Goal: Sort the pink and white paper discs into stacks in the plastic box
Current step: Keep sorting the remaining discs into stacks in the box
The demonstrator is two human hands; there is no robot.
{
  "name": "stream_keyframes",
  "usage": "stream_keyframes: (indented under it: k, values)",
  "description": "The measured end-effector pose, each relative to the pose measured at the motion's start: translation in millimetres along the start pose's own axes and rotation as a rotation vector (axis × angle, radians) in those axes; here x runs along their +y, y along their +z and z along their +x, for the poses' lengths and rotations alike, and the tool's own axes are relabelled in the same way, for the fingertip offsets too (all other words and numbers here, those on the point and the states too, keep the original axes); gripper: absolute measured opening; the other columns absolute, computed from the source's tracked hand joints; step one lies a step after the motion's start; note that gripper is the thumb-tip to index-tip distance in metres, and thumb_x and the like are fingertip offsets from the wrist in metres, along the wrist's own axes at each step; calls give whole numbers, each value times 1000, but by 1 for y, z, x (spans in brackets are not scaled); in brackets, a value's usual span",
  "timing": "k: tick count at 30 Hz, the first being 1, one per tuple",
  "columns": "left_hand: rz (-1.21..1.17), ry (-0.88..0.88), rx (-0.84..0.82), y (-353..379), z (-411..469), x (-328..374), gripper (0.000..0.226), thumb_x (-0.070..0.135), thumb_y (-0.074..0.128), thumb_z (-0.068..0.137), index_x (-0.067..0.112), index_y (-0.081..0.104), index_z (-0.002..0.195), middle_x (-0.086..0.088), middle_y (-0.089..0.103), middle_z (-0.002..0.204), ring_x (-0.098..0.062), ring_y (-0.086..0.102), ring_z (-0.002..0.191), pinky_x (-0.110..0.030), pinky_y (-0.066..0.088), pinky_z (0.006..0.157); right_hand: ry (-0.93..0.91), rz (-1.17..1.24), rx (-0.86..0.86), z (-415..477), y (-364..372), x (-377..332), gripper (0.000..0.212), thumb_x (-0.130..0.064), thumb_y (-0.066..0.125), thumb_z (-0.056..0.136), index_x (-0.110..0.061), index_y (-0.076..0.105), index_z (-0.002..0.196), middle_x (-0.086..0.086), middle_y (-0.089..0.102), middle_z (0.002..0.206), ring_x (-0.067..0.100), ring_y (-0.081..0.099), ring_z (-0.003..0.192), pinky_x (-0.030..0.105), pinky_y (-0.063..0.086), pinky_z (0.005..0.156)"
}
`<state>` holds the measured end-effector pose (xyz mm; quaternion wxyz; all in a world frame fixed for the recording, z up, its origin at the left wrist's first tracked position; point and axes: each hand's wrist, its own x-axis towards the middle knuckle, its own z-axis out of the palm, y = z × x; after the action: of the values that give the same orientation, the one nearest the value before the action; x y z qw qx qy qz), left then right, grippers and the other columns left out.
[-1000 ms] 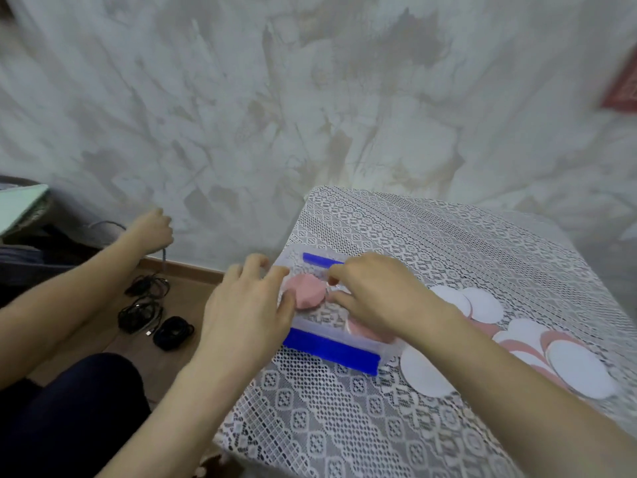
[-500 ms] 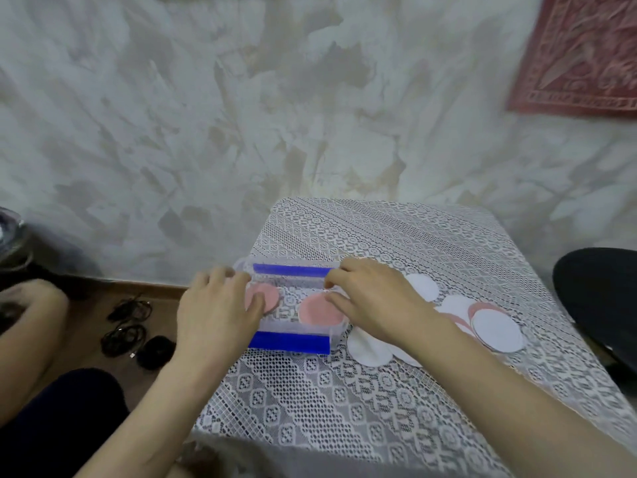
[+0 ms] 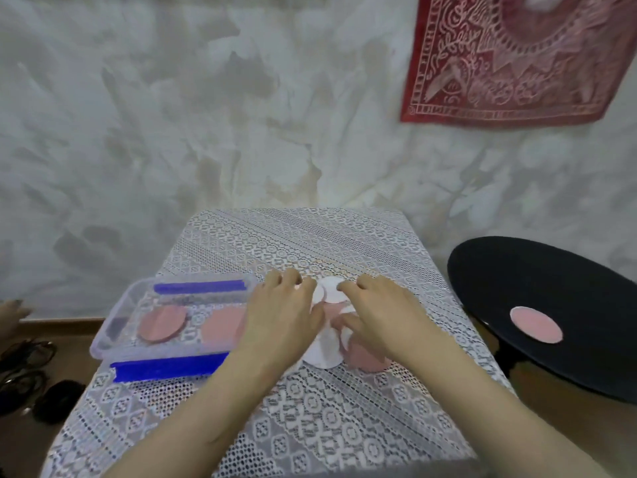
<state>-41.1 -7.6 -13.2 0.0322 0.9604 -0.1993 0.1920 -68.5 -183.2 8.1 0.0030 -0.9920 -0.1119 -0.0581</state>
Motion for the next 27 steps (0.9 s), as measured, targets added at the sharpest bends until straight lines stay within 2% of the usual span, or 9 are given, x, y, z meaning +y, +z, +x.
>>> stream_keyframes:
  k: [3,5,9,13,21,24,27]
  values:
    - [-34,67,-40,21,-4,21,44,41,36,91,19,69,111,-5,69,101,-27,58,88,-40,52,76,62,15,-44,-14,18,22,40,-44,47,101,-26,47,137,2,56,126,28,56,115,40,47,83]
    - [-44,116,-68,32,-12,30,43,41,32,91,21,66,110,-2,66,101,-25,55,88,-38,50,78,94,68,-70,-23,31,31,39,-44,44,102,-26,50,135,1,54,127,26,56,112,40,49,83]
    - [-154,64,-56,44,-25,33,32,39,49,91,21,69,109,-1,62,108,-26,53,99,-41,51,86,132,183,-42,-31,48,38,39,-52,46,100,-30,55,131,-6,49,126,18,59,100,37,53,78]
    - [-181,73,-52,56,-22,34,30,38,51,94,21,68,113,-2,60,115,-27,51,104,-43,48,89,183,257,-26,-30,52,44,39,-56,45,100,-35,53,132,-12,46,124,10,55,97,30,49,78]
    - [-236,57,-75,58,-21,29,33,41,51,97,27,65,123,2,60,126,-24,49,116,-38,46,97,228,290,-55,-22,52,41,43,-62,50,96,-34,53,129,-11,48,124,15,60,90,34,51,78]
    - [-286,28,-70,55,-32,26,34,39,52,97,28,64,127,5,59,128,-21,48,120,-39,47,98,273,301,-85,-33,53,34,54,-66,55,91,-33,50,134,-8,50,126,20,61,94,36,49,77]
    - [-321,2,-47,50,-45,27,36,39,53,95,28,64,128,7,60,127,-18,49,114,-37,48,93,301,308,-120,-43,52,28,65,-65,62,86,-32,46,139,-9,51,125,18,60,97,36,51,80]
